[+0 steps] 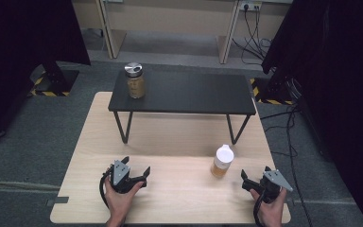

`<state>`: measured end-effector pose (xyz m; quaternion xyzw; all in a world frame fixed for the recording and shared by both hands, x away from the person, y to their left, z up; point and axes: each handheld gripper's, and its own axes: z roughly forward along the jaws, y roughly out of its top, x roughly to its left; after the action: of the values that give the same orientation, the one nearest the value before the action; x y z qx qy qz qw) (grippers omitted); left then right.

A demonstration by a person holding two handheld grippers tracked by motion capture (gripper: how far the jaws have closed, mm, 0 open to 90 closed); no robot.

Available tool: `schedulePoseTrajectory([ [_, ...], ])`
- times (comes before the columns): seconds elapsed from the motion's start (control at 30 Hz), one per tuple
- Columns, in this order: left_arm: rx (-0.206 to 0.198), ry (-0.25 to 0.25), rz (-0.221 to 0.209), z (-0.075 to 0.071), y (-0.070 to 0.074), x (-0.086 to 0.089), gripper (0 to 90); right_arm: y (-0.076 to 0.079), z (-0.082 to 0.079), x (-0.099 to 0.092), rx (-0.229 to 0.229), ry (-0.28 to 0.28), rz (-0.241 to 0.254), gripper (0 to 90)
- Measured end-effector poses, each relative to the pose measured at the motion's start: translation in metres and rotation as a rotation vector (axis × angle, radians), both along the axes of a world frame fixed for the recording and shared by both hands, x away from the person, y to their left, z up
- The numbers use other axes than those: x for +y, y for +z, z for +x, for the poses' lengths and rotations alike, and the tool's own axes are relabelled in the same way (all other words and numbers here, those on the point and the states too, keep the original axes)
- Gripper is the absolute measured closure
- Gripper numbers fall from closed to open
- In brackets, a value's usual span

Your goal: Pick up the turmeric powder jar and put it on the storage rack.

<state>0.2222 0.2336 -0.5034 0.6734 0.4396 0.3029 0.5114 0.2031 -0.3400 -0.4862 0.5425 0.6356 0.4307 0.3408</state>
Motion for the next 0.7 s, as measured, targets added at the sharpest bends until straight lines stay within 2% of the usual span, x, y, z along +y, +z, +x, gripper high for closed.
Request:
schedulePoseTrajectory([
  [0.07,-0.02,0.012,-0.006,-0.0039,-0.003,-0.0017,5.9,0.0001,0.0007,0.0001,0.0,0.003,-0.004,0.8],
  [0.2,-0.028,0.015,0.0,-0.0058,-0.0037,-0.0045,5.9,-0.0009,-0.0005,0.0003,-0.009,0.007,-0.008,0.8],
  [0.3,-0.028,0.013,0.011,-0.006,-0.0029,-0.0062,5.9,-0.0011,-0.0005,-0.0003,-0.009,0.009,-0.006,0.8],
  [0.7,-0.014,0.015,-0.001,-0.0042,-0.002,-0.0063,5.9,-0.0014,-0.0001,-0.0037,-0.012,0.033,-0.004,0.8],
])
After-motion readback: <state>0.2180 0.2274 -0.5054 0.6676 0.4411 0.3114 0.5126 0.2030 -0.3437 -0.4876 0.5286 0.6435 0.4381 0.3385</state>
